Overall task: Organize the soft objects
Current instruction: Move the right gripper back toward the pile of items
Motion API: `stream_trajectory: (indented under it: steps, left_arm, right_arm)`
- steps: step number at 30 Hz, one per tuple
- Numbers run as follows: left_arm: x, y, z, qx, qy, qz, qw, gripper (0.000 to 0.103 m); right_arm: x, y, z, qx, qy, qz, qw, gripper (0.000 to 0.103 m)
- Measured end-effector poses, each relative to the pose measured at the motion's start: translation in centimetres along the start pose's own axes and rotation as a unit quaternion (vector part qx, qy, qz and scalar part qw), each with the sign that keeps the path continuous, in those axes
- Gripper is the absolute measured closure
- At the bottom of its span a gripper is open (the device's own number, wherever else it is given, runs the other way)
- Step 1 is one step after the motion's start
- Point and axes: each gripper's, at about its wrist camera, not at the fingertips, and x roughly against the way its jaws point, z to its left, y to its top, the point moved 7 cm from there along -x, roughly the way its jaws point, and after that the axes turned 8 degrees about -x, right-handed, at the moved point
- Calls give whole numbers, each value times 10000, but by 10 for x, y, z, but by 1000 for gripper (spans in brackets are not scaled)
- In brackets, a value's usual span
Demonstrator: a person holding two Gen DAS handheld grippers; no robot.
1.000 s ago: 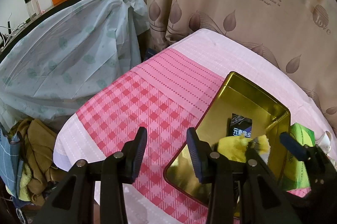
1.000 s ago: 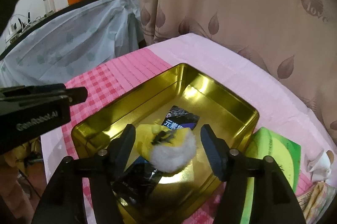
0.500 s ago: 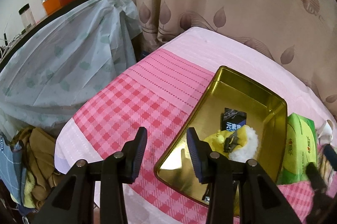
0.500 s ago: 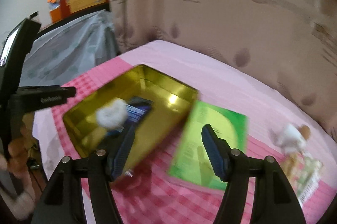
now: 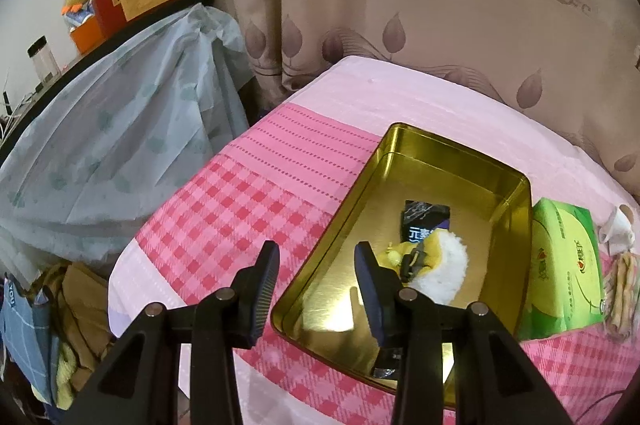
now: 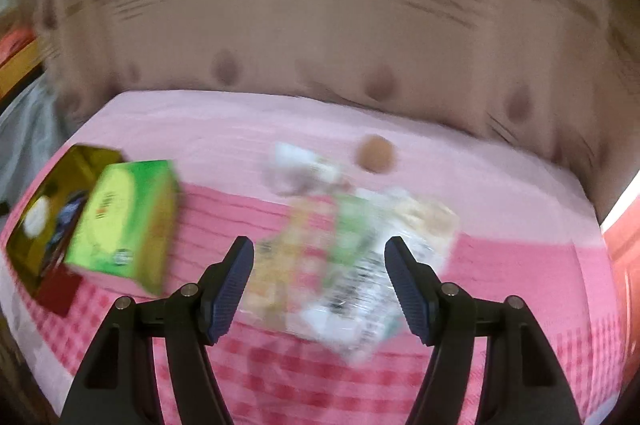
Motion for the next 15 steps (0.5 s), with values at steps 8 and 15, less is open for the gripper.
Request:
stream_trajectory:
  steps: [8,15]
  left_arm:
    - [4,0,-18,-301,-8,-52,9995,63]
    - [14,3,-29,-508,19,-172,9986,60]
  right_arm:
    - [-27,-14,-45,-724,-71,515,9960,40]
    - [-46,-20,-43,-1070,110,796,9910,43]
